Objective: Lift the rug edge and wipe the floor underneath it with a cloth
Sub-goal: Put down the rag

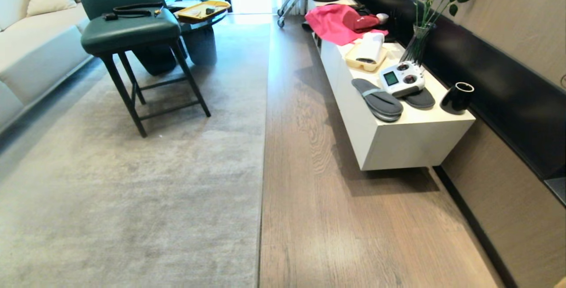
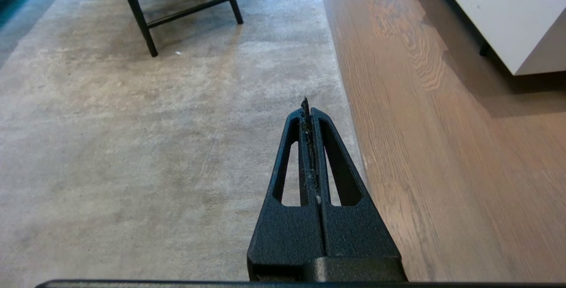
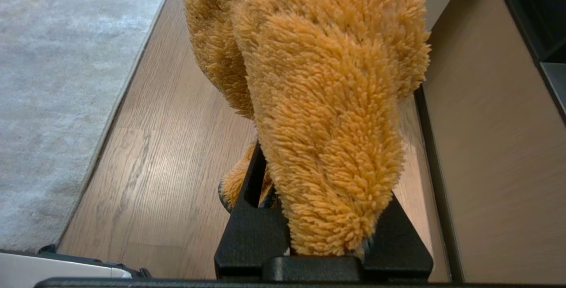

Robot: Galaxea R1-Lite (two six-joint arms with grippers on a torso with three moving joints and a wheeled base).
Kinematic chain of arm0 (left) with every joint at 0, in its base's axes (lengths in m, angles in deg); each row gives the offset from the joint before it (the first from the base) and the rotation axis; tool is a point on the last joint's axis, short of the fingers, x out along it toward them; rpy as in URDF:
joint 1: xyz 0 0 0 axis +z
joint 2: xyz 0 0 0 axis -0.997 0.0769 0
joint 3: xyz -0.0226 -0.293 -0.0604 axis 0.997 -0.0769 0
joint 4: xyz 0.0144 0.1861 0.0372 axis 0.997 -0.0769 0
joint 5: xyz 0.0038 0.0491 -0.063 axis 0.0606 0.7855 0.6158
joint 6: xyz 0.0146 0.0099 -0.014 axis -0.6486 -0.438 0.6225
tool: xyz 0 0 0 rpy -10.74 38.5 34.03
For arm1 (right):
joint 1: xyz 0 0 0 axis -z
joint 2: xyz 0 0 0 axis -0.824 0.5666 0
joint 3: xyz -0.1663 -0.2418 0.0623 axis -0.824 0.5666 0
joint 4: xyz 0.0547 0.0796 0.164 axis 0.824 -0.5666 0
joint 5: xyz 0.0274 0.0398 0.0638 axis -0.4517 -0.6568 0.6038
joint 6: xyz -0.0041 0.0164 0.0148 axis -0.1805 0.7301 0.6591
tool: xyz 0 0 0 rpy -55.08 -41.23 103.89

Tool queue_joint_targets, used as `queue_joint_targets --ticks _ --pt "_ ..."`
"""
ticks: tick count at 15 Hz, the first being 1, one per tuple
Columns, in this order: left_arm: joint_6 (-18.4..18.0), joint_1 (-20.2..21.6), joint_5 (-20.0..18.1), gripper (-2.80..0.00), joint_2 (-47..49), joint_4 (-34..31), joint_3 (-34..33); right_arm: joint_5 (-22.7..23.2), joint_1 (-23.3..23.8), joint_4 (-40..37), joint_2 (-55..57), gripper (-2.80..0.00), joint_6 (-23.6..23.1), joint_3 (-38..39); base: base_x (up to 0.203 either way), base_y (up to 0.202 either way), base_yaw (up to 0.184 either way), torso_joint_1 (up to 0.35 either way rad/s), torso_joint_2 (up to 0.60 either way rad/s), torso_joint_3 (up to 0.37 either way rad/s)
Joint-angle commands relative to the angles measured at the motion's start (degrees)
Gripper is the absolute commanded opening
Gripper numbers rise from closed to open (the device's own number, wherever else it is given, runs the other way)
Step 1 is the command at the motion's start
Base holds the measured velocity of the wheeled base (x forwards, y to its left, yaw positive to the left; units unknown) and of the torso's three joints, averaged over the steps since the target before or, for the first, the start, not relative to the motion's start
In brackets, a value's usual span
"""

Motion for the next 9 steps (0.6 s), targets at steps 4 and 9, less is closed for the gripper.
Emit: queue_joint_targets --ticks 4,9 --pt "0.0 0.0 0.0 -2.8 0.0 0.0 0.0 0.1 0.0 -0.1 0.1 -2.8 -0.1 0.0 0.0 0.0 0.0 0.003 0.0 -0.186" --pt "0.1 0.0 0.0 -2.8 0.0 0.0 0.0 0.0 0.0 -0.1 0.1 -2.8 -0.1 0.0 0.0 0.0 0.0 0.005 0.0 -0.201"
